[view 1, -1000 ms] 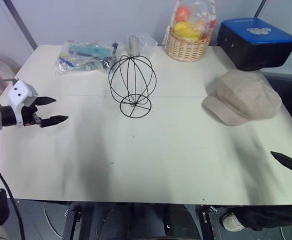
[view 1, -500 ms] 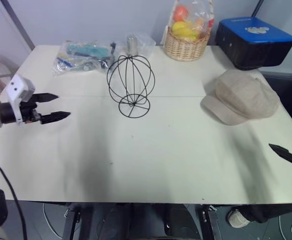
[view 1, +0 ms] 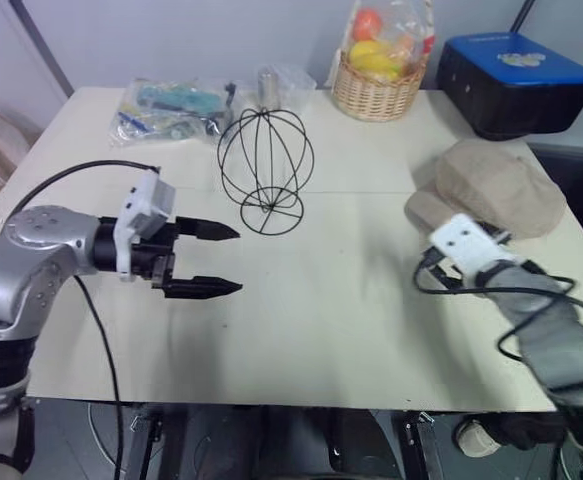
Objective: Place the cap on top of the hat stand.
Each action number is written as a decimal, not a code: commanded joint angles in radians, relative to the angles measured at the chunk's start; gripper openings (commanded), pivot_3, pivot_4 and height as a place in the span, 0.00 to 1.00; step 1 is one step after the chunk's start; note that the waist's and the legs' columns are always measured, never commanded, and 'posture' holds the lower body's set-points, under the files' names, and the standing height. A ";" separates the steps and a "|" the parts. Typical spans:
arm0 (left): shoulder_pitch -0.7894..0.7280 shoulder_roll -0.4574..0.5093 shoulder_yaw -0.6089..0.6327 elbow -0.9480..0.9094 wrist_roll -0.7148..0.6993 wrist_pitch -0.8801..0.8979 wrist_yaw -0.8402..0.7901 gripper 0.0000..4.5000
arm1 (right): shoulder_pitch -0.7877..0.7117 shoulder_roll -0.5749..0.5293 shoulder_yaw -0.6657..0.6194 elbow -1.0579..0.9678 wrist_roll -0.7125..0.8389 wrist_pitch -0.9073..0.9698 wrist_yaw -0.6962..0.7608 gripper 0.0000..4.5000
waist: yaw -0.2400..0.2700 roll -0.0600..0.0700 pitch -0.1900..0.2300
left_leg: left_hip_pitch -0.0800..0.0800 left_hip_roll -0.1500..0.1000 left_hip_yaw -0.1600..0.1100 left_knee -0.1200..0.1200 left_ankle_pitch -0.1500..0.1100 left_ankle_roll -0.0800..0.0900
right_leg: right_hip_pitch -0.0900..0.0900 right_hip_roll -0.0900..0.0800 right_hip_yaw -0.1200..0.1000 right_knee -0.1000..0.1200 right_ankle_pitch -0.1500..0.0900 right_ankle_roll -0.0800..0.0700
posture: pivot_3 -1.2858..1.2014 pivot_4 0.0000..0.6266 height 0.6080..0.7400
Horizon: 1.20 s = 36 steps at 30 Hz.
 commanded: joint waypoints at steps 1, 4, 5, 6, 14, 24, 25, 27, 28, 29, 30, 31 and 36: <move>-0.032 -0.011 -0.015 -0.011 0.004 -0.007 0.019 1.00 | -0.093 0.027 0.073 0.162 -0.120 -0.059 -0.063 0.99 | -0.001 0.000 0.000 | 0.000 0.000 0.000 0.000 0.000 0.000 | 0.000 0.000 0.000 0.000 0.000 0.000 | 0.52 0.24 1.00; -0.056 -0.023 -0.026 -0.005 0.003 -0.008 0.028 1.00 | -0.164 0.045 0.129 0.319 -0.204 -0.110 -0.104 0.99 | -0.003 0.000 0.000 | 0.000 -0.001 0.000 0.000 0.000 0.000 | -0.002 0.000 0.000 0.003 0.000 0.001 | 0.52 0.24 1.00; -0.067 -0.029 -0.028 -0.007 -0.001 -0.003 0.033 1.00 | -0.186 0.051 0.144 0.376 -0.226 -0.136 -0.115 0.99 | -0.003 0.000 0.000 | 0.000 -0.001 0.000 0.001 0.000 0.000 | -0.002 0.000 0.000 0.005 0.000 0.001 | 0.52 0.24 1.00; -0.075 -0.035 -0.029 -0.008 -0.006 0.001 0.038 1.00 | -0.204 0.060 0.151 0.425 -0.238 -0.161 -0.120 0.99 | -0.003 0.000 0.000 | 0.000 -0.001 0.000 0.001 0.000 0.000 | -0.002 0.001 0.000 0.006 0.000 0.001 | 0.52 0.24 1.00; -0.100 -0.055 -0.031 -0.011 -0.010 0.011 0.072 1.00 | -0.313 0.146 0.185 0.744 -0.310 -0.349 -0.140 0.99 | -0.007 -0.002 -0.001 | 0.004 -0.001 0.000 0.002 0.000 0.000 | 0.002 0.001 0.000 0.007 0.000 0.001 | 0.52 0.24 1.00; -0.086 -0.050 -0.005 -0.037 -0.032 0.031 0.106 1.00 | -0.303 0.183 0.144 0.784 -0.326 -0.410 -0.114 0.03 | -0.008 -0.003 -0.001 | 0.011 -0.001 0.000 0.002 0.000 0.000 | 0.009 0.002 0.000 0.007 0.000 0.001 | 0.52 0.24 1.00; -0.085 -0.050 -0.002 -0.038 -0.033 0.033 0.110 1.00 | -0.302 0.187 0.136 0.784 -0.327 -0.412 -0.111 0.01 | -0.009 -0.003 -0.002 | 0.011 -0.001 0.000 0.002 0.000 0.000 | 0.009 0.002 0.000 0.007 0.000 0.001 | 0.52 0.24 1.00; -0.083 -0.048 0.004 -0.038 -0.036 0.034 0.119 1.00 | -0.304 0.191 0.116 0.782 -0.332 -0.416 -0.121 0.01 | -0.009 -0.003 -0.002 | 0.011 -0.001 0.000 0.002 0.000 0.000 | 0.009 0.002 0.000 0.007 0.000 0.001 | 0.52 0.24 1.00; -0.082 -0.047 0.009 -0.036 -0.037 0.033 0.124 1.00 | -0.307 0.192 0.104 0.775 -0.331 -0.420 -0.128 0.01 | -0.009 -0.003 -0.002 | 0.011 -0.001 0.000 0.002 0.000 0.000 | 0.008 0.002 0.000 0.007 0.000 0.001 | 0.52 0.24 1.00; -0.082 -0.047 0.017 -0.034 -0.041 0.035 0.134 1.00 | -0.313 0.189 0.087 0.758 -0.326 -0.433 -0.133 0.01 | -0.009 -0.003 -0.002 | 0.011 -0.001 0.000 0.002 0.000 0.000 | 0.008 0.002 0.000 0.007 0.000 0.001 | 0.52 0.24 1.00; -0.082 -0.048 0.027 -0.032 -0.045 0.037 0.146 1.00 | -0.320 0.185 0.071 0.735 -0.320 -0.444 -0.135 0.01 | -0.009 -0.003 -0.002 | 0.011 -0.001 0.000 0.002 0.000 0.000 | 0.008 0.002 0.000 0.007 0.000 0.001 | 0.52 0.24 1.00; -0.082 -0.048 0.040 -0.029 -0.048 0.039 0.159 1.00 | -0.329 0.179 0.056 0.703 -0.315 -0.463 -0.132 0.01 | -0.008 -0.003 -0.002 | 0.011 -0.001 0.000 0.002 0.000 0.000 | 0.008 0.002 0.000 0.007 0.000 0.001 | 0.52 0.24 1.00; -0.059 -0.049 0.168 -0.012 -0.098 0.073 0.250 1.00 | -0.438 0.171 -0.025 0.465 -0.237 -0.588 -0.049 0.01 | -0.028 0.000 0.000 | 0.010 0.000 0.000 0.000 0.000 0.000 | 0.006 0.002 0.001 0.008 0.000 0.001 | 0.52 0.24 1.00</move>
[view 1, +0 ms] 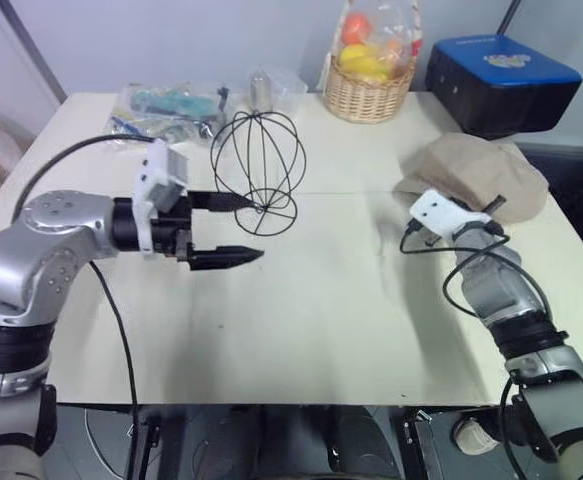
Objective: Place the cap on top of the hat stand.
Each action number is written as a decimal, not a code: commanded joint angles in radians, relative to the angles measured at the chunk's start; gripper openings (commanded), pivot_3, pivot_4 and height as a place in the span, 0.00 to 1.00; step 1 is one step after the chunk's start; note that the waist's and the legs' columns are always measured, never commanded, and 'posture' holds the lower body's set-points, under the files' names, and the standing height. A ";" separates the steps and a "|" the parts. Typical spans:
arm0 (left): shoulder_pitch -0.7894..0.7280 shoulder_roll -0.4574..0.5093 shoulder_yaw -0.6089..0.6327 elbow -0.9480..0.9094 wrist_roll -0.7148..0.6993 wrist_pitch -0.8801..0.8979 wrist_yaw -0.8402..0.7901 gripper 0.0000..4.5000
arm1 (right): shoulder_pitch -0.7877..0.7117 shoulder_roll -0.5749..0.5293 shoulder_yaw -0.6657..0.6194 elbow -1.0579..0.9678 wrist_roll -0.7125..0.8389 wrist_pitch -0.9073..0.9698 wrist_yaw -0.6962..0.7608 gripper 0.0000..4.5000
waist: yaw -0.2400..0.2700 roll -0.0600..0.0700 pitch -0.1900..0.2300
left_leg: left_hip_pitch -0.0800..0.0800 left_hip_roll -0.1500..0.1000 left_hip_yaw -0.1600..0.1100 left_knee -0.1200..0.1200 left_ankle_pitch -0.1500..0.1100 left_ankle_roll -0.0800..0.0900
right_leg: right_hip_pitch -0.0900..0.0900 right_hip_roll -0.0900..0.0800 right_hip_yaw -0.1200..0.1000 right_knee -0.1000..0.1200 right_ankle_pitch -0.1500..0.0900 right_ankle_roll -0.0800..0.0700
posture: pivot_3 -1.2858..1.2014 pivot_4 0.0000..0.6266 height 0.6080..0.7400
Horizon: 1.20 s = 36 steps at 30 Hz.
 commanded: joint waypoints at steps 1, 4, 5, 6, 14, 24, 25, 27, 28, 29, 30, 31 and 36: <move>0.023 0.018 0.137 0.003 -0.046 0.022 0.066 1.00 | -0.153 0.010 -0.064 -0.227 0.090 -0.106 0.086 0.01 | -0.014 0.002 0.001 | 0.000 0.000 0.000 0.000 0.000 0.000 | -0.001 0.000 0.000 0.001 0.000 0.000 | 0.52 0.24 1.00; 0.069 0.048 0.219 0.035 -0.040 0.016 0.094 1.00 | -0.280 0.059 -0.076 -0.309 0.166 -0.122 0.155 0.01 | -0.032 0.003 0.002 | -0.001 0.001 0.002 -0.004 0.001 -0.001 | -0.005 0.000 0.002 0.003 0.000 0.000 | 0.52 0.24 1.00; 0.087 0.057 0.240 0.047 -0.034 0.010 0.100 1.00 | -0.317 0.086 -0.073 -0.324 0.198 -0.130 0.179 0.01 | -0.032 0.002 0.001 | -0.001 0.001 0.002 -0.005 0.001 -0.001 | -0.006 0.001 0.002 0.003 0.000 0.000 | 0.52 0.24 1.00; 0.104 0.065 0.263 0.060 -0.031 0.005 0.106 1.00 | -0.352 0.115 -0.064 -0.343 0.228 -0.137 0.207 0.01 | -0.031 0.001 0.001 | -0.001 0.002 0.001 -0.007 0.001 -0.002 | -0.007 0.002 0.001 0.003 0.000 0.000 | 0.52 0.24 1.00; 0.169 0.105 0.331 0.064 -0.036 -0.012 0.121 1.00 | -0.275 0.185 0.076 -0.454 0.265 -0.168 0.377 0.01 | 0.008 -0.002 -0.001 | -0.001 0.002 0.000 -0.010 0.002 -0.003 | -0.005 -0.001 0.001 -0.001 0.000 0.000 | 0.52 0.24 1.00; 0.182 0.136 0.317 0.057 -0.028 -0.018 0.105 1.00 | -0.095 0.177 0.330 -0.340 -0.095 -0.466 0.274 0.01 | -0.011 -0.002 -0.001 | 0.000 0.001 0.000 -0.012 0.004 -0.007 | -0.007 0.001 0.001 0.001 0.000 -0.001 | 0.52 0.24 1.00; 0.179 0.139 0.306 0.056 -0.021 -0.022 0.100 1.00 | -0.100 0.195 0.338 -0.317 -0.121 -0.473 0.254 0.01 | -0.014 -0.002 -0.001 | 0.001 0.001 0.000 -0.012 0.004 -0.007 | -0.008 0.002 0.001 0.002 0.000 -0.001 | 0.52 0.24 1.00; 0.178 0.144 0.281 0.050 -0.009 -0.033 0.091 1.00 | -0.102 0.225 0.335 -0.294 -0.143 -0.475 0.235 0.01 | -0.015 -0.002 -0.001 | 0.001 0.001 0.000 -0.012 0.004 -0.008 | -0.008 0.002 0.002 0.002 0.000 -0.001 | 0.52 0.24 1.00; 0.177 0.146 0.264 0.047 -0.004 -0.039 0.085 1.00 | -0.103 0.239 0.326 -0.290 -0.147 -0.468 0.229 0.01 | -0.015 -0.002 -0.001 | 0.001 0.001 0.000 -0.012 0.005 -0.008 | -0.008 0.002 0.001 0.002 0.000 -0.001 | 0.52 0.24 1.00; 0.176 0.146 0.251 0.042 -0.001 -0.042 0.081 1.00 | -0.104 0.250 0.317 -0.288 -0.149 -0.460 0.227 0.01 | -0.014 -0.002 -0.001 | 0.001 0.002 0.000 -0.012 0.005 -0.008 | -0.008 0.002 0.001 0.002 0.000 -0.001 | 0.52 0.24 1.00; 0.175 0.147 0.242 0.039 0.000 -0.044 0.077 1.00 | -0.103 0.258 0.310 -0.286 -0.152 -0.456 0.227 0.01 | -0.013 -0.002 -0.001 | 0.001 0.001 0.000 -0.012 0.005 -0.008 | -0.008 0.002 0.001 0.002 0.000 -0.001 | 0.52 0.24 1.00; 0.167 0.145 0.225 0.031 0.003 -0.047 0.075 1.00 | -0.095 0.264 0.296 -0.291 -0.134 -0.445 0.242 0.08 | -0.012 -0.002 -0.001 | 0.001 0.001 0.000 -0.012 0.005 -0.008 | -0.008 0.002 0.001 0.002 0.000 -0.002 | 0.52 0.24 1.00; 0.143 0.132 0.154 -0.015 0.016 -0.059 0.071 1.00 | -0.055 0.265 0.257 -0.340 -0.088 -0.417 0.301 0.56 | -0.008 -0.002 -0.001 | 0.000 0.001 -0.001 -0.012 0.005 -0.008 | -0.007 0.002 0.001 0.002 0.000 -0.002 | 0.52 0.24 1.00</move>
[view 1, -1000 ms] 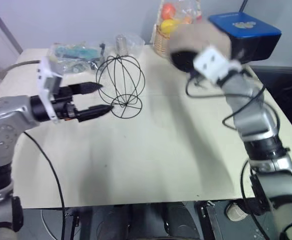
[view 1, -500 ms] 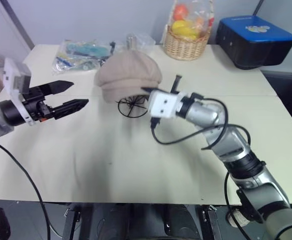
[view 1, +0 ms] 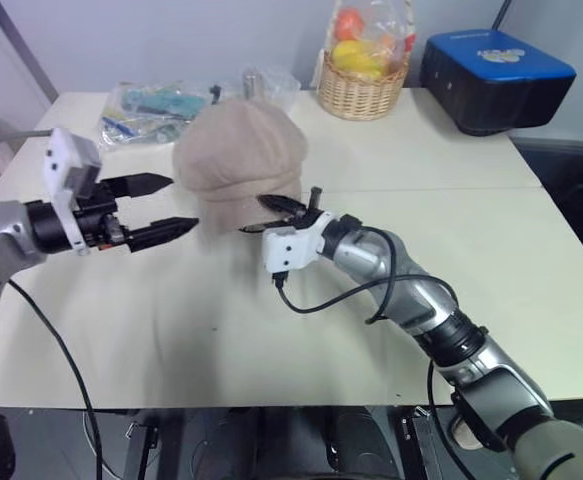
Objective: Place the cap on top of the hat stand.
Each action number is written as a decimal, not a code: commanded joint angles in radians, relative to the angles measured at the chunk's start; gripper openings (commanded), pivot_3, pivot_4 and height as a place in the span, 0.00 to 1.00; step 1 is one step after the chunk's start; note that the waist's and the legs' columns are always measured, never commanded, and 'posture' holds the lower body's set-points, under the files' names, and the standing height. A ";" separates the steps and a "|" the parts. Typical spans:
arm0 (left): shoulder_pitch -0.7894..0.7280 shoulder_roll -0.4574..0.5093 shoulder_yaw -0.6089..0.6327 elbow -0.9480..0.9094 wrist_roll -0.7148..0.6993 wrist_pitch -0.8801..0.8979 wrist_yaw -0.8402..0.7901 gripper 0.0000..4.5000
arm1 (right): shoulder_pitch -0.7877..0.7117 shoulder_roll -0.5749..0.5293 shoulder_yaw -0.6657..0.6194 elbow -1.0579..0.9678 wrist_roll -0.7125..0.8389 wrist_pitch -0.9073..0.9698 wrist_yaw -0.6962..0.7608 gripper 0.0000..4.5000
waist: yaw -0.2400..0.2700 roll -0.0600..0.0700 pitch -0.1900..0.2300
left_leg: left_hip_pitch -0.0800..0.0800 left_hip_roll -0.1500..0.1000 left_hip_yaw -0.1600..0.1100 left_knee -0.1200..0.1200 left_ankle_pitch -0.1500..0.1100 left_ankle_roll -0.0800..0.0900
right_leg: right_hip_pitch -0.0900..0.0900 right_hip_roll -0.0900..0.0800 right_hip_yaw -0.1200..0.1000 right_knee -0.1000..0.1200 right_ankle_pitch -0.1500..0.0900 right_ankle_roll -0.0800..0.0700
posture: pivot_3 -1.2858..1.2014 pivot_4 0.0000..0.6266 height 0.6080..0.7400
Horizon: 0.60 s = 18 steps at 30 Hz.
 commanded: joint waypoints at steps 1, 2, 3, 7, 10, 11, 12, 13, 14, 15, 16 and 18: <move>-0.023 0.001 -0.030 -0.060 0.010 -0.027 -0.003 1.00 | 0.028 -0.005 -0.048 -0.074 0.037 0.019 0.042 0.69 | -0.001 0.000 0.000 | 0.000 0.000 0.000 0.000 0.000 0.000 | 0.000 0.000 0.000 0.000 0.000 0.000 | 0.52 0.24 1.00; -0.022 -0.001 -0.043 -0.072 0.018 -0.035 -0.004 1.00 | 0.043 -0.015 -0.061 -0.097 0.046 0.027 0.058 0.80 | -0.001 0.000 0.000 | 0.000 0.000 0.000 0.000 0.000 0.000 | 0.000 0.000 0.000 0.000 0.000 0.000 | 0.52 0.24 1.00; -0.021 -0.003 -0.054 -0.082 0.025 -0.042 -0.003 1.00 | 0.058 -0.026 -0.076 -0.122 0.057 0.038 0.075 0.92 | 0.000 0.000 0.000 | 0.000 0.000 0.000 0.000 0.000 0.000 | 0.000 0.000 0.000 0.000 0.000 0.000 | 0.52 0.24 1.00; -0.016 -0.001 -0.092 -0.116 0.069 -0.082 0.005 1.00 | 0.127 -0.106 -0.177 -0.263 0.154 0.090 0.181 0.99 | 0.000 0.000 0.000 | 0.000 0.000 0.000 0.000 0.000 0.000 | 0.000 0.000 0.000 0.000 0.000 0.000 | 0.52 0.24 1.00; 0.019 0.013 -0.124 -0.155 0.140 -0.144 0.000 1.00 | 0.192 -0.172 -0.296 -0.400 0.333 0.191 0.309 0.99 | 0.001 0.000 0.000 | 0.000 0.000 0.000 0.000 0.000 0.000 | 0.000 0.000 0.000 -0.001 0.000 0.000 | 0.52 0.24 1.00; 0.030 0.015 -0.141 -0.165 0.181 -0.175 0.008 1.00 | 0.213 -0.195 -0.346 -0.445 0.410 0.258 0.358 0.99 | 0.002 0.000 0.000 | 0.000 0.000 0.000 0.000 0.000 0.000 | 0.001 0.000 0.000 -0.001 0.000 0.000 | 0.52 0.24 1.00; 0.038 0.016 -0.158 -0.172 0.222 -0.206 0.019 1.00 | 0.229 -0.214 -0.396 -0.481 0.485 0.327 0.399 0.99 | 0.003 0.000 0.000 | 0.000 0.000 0.000 0.000 0.000 0.000 | 0.001 0.000 0.000 -0.001 0.000 0.000 | 0.52 0.24 1.00; 0.045 0.015 -0.186 -0.181 0.285 -0.250 0.041 1.00 | 0.239 -0.238 -0.463 -0.516 0.585 0.431 0.446 0.99 | 0.004 0.000 0.000 | 0.000 0.001 0.000 0.000 0.000 0.001 | 0.001 0.000 0.000 -0.001 0.000 0.000 | 0.52 0.24 1.00; 0.050 0.012 -0.212 -0.189 0.341 -0.288 0.062 1.00 | 0.242 -0.262 -0.524 -0.543 0.677 0.535 0.485 0.99 | 0.005 0.000 0.000 | 0.000 0.001 0.000 0.000 0.000 0.001 | 0.001 0.000 0.000 -0.001 0.000 0.000 | 0.52 0.24 1.00; 0.056 0.009 -0.238 -0.200 0.389 -0.315 0.082 1.00 | 0.239 -0.288 -0.584 -0.560 0.771 0.634 0.518 0.99 | 0.007 0.000 0.000 | 0.000 0.003 0.000 0.000 0.000 0.001 | 0.001 -0.001 0.000 -0.001 0.000 0.000 | 0.52 0.24 1.00; 0.061 0.007 -0.268 -0.209 0.449 -0.350 0.106 1.00 | 0.228 -0.315 -0.644 -0.565 0.857 0.730 0.544 0.99 | 0.008 0.000 0.000 | 0.000 0.003 0.000 0.000 0.000 0.001 | 0.002 -0.001 0.000 -0.001 0.000 0.000 | 0.52 0.24 1.00; 0.070 -0.002 -0.325 -0.219 0.562 -0.413 0.153 1.00 | 0.200 -0.371 -0.736 -0.557 0.991 0.887 0.570 0.99 | 0.015 0.000 0.000 | 0.000 0.003 0.001 0.001 -0.001 0.001 | 0.002 -0.001 0.000 -0.001 0.000 0.000 | 0.52 0.24 1.00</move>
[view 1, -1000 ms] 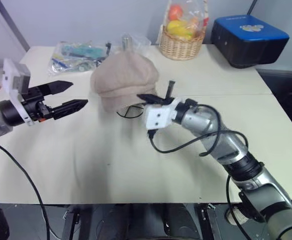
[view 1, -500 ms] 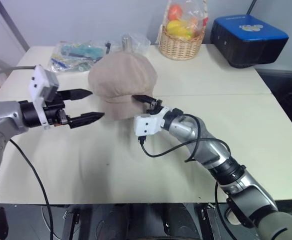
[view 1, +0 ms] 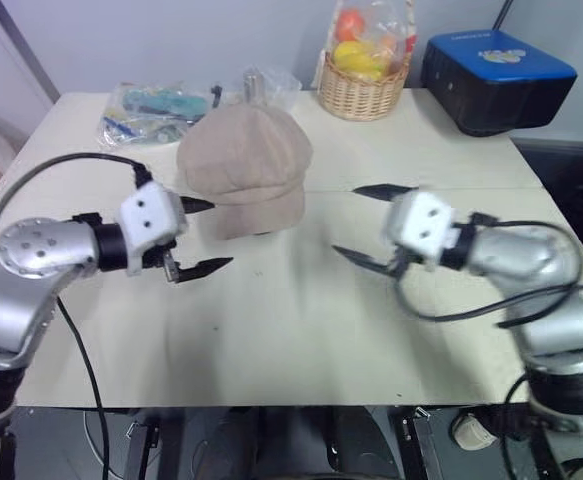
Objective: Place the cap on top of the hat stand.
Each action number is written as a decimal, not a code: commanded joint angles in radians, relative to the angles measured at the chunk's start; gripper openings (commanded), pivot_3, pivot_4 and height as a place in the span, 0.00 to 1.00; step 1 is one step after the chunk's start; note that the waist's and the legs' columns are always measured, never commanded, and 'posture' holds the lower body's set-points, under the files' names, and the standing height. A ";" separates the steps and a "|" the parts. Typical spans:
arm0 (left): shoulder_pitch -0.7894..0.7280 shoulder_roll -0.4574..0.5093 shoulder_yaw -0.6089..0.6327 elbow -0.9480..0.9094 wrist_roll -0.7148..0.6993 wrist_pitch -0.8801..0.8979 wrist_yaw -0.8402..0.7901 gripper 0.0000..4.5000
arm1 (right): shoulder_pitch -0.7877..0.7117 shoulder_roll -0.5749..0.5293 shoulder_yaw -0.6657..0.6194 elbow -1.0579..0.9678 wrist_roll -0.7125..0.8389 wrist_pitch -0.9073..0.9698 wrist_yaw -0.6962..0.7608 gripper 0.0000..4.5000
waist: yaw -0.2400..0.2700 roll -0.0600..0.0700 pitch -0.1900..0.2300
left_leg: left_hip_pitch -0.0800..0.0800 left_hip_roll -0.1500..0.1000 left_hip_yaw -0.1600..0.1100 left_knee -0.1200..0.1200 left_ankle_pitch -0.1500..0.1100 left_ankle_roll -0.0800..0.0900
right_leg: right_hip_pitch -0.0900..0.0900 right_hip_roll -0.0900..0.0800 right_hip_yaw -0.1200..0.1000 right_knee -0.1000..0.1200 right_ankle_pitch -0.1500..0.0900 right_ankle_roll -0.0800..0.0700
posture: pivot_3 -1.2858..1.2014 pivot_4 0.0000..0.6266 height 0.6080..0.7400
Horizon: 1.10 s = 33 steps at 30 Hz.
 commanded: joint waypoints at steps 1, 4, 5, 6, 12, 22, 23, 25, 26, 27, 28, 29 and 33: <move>-0.001 -0.020 -0.080 -0.043 0.203 -0.107 0.103 1.00 | -0.056 -0.084 -0.171 -0.030 0.240 0.253 0.057 0.99 | 0.009 0.000 0.000 | 0.000 0.000 0.000 0.000 0.000 0.000 | 0.000 0.000 0.000 0.000 0.000 0.000 | 0.52 0.24 1.00; -0.041 -0.115 -0.161 -0.057 0.346 -0.077 0.242 1.00 | -0.093 -0.167 -0.253 -0.017 0.393 0.395 0.086 0.99 | 0.022 0.001 0.000 | 0.000 0.000 0.001 0.000 0.000 0.000 | 0.000 0.000 0.000 -0.001 0.000 0.000 | 0.52 0.24 1.00; -0.045 -0.140 -0.179 -0.062 0.378 -0.066 0.265 1.00 | -0.113 -0.175 -0.272 -0.009 0.436 0.433 0.075 0.99 | 0.023 0.000 0.001 | -0.001 0.000 0.001 0.001 0.000 0.001 | 0.000 -0.001 -0.001 -0.001 0.000 0.000 | 0.52 0.24 1.00; -0.046 -0.159 -0.193 -0.064 0.409 -0.060 0.283 1.00 | -0.132 -0.177 -0.285 -0.002 0.468 0.458 0.058 0.99 | 0.024 -0.001 0.001 | -0.001 0.000 0.001 0.001 0.000 0.001 | 0.000 -0.001 -0.001 -0.001 0.000 0.000 | 0.52 0.24 1.00; 0.001 -0.194 -0.234 -0.021 0.545 -0.149 0.338 0.88 | -0.202 -0.172 -0.314 0.037 0.561 0.525 -0.069 1.00 | 0.019 -0.001 0.001 | -0.002 0.000 0.002 0.002 -0.001 0.002 | 0.000 -0.001 -0.001 -0.001 0.000 0.000 | 0.52 0.24 1.00; 0.008 -0.188 -0.117 0.248 0.520 -0.525 0.406 0.00 | -0.153 -0.197 -0.301 0.045 0.600 0.473 -0.133 1.00 | 0.033 0.000 0.000 | -0.002 -0.001 0.002 0.003 -0.001 0.003 | 0.000 -0.002 -0.001 -0.001 0.000 0.000 | 0.52 0.24 1.00; 0.001 -0.184 -0.107 0.303 0.505 -0.598 0.403 0.00 | -0.151 -0.199 -0.298 0.049 0.600 0.465 -0.135 1.00 | 0.037 0.000 0.000 | -0.002 -0.001 0.002 0.003 -0.001 0.003 | 0.000 -0.002 -0.001 -0.001 0.000 0.000 | 0.52 0.24 1.00; -0.021 -0.173 -0.097 0.404 0.493 -0.718 0.394 0.00 | -0.149 -0.203 -0.294 0.057 0.601 0.455 -0.140 1.00 | 0.039 0.000 0.000 | -0.002 -0.001 0.002 0.003 -0.001 0.003 | 0.000 -0.002 -0.001 -0.001 0.000 0.000 | 0.52 0.24 1.00; -0.033 -0.165 -0.099 0.451 0.498 -0.765 0.390 0.00 | -0.149 -0.204 -0.292 0.060 0.602 0.451 -0.144 1.00 | 0.039 0.000 0.000 | -0.002 -0.001 0.002 0.003 -0.001 0.003 | 0.000 -0.002 -0.001 -0.001 0.000 0.000 | 0.52 0.24 1.00; -0.045 -0.160 -0.102 0.491 0.495 -0.801 0.378 0.00 | -0.148 -0.206 -0.293 0.064 0.603 0.448 -0.148 1.00 | 0.039 0.000 0.000 | -0.002 -0.001 0.003 0.003 -0.001 0.003 | 0.000 -0.002 -0.001 -0.001 0.000 0.000 | 0.52 0.24 1.00; -0.054 -0.157 -0.107 0.519 0.492 -0.826 0.366 0.00 | -0.147 -0.208 -0.293 0.066 0.603 0.444 -0.152 1.00 | 0.039 0.000 0.000 | -0.002 -0.001 0.003 0.003 -0.001 0.003 | 0.000 -0.002 -0.001 -0.001 0.000 0.000 | 0.52 0.24 1.00; -0.060 -0.156 -0.113 0.537 0.488 -0.851 0.354 0.00 | -0.143 -0.211 -0.293 0.067 0.603 0.441 -0.154 1.00 | 0.039 0.000 0.000 | -0.002 -0.001 0.003 0.003 -0.001 0.003 | 0.000 -0.002 -0.001 -0.001 0.000 0.000 | 0.52 0.24 1.00; -0.056 -0.176 -0.116 0.541 0.462 -0.873 0.331 0.07 | -0.121 -0.223 -0.293 0.065 0.602 0.425 -0.158 1.00 | 0.038 0.000 0.000 | -0.002 -0.001 0.003 0.003 -0.002 0.003 | 0.000 -0.002 -0.001 -0.001 0.000 0.001 | 0.52 0.24 1.00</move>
